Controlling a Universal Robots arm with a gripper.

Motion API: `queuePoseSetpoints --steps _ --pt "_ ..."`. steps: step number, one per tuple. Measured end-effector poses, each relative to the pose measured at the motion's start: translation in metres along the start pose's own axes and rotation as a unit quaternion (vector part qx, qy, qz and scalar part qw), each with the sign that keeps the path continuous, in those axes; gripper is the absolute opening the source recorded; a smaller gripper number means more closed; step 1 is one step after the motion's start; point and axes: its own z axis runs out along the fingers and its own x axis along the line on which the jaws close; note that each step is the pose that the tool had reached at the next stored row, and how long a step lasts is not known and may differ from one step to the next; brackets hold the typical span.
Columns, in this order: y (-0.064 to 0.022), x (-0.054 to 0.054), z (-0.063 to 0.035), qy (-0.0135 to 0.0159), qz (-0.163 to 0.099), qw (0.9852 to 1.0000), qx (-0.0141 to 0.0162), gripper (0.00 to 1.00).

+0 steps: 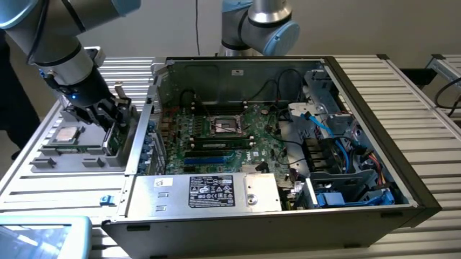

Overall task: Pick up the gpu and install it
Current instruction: 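Pick up the gpu and move the gpu toward the slot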

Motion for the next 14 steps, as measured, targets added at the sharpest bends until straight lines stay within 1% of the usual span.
queuePoseSetpoints --steps 2,3,5,11,12,14 --pt "0.0000 0.0000 0.0000 0.0000 0.000 1.0000 0.0000 0.44" --pt "0.0000 0.0000 0.0002 0.0000 0.000 1.0000 -0.0001 0.42" --pt "0.0000 0.0000 0.0002 0.0000 0.000 1.0000 -0.0001 0.29" --pt "0.0000 0.0001 0.0002 -0.0002 0.000 1.0000 -0.0002 0.28" --pt "0.0001 0.0003 -0.0011 0.0000 0.000 1.0000 -0.0009 0.28" --pt "0.0006 0.0005 -0.0058 0.0005 0.001 1.0000 -0.0034 0.28"
